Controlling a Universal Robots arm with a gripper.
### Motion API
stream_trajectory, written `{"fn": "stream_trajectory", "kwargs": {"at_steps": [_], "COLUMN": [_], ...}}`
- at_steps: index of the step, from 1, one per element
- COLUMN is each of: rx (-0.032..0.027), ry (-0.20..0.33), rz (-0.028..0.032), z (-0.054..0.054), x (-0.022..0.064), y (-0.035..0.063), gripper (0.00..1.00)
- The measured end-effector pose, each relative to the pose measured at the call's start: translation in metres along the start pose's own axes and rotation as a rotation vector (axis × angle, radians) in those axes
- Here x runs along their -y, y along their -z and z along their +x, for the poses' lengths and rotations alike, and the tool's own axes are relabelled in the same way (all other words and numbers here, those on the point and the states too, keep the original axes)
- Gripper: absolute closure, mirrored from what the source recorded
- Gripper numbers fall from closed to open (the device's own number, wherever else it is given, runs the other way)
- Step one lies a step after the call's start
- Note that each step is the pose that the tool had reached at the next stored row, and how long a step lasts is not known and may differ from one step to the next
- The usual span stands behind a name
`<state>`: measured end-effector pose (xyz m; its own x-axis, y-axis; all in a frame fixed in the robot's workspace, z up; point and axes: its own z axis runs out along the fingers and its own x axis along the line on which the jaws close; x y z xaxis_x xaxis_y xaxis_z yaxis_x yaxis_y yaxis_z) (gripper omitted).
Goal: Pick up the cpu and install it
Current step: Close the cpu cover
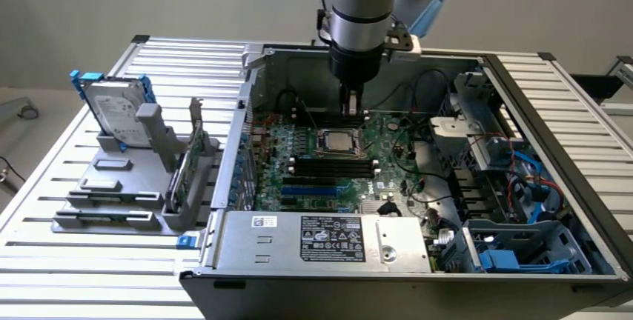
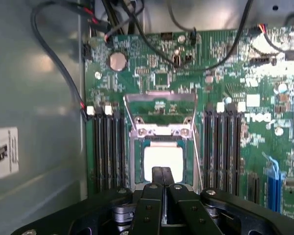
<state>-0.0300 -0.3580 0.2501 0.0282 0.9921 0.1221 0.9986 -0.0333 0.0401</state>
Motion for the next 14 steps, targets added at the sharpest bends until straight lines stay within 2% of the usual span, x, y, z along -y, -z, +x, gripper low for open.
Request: {"fn": "stream_trajectory", "kwargs": {"at_steps": [10,14], "rx": [-0.0071,-0.0133], "ry": [0.000,-0.001], "rz": [0.0005,0.0006], "z": [0.003,0.004], "x": [-0.0460,-0.0641], "y": [0.0146,0.0153], "gripper": [0.89,0.89]}}
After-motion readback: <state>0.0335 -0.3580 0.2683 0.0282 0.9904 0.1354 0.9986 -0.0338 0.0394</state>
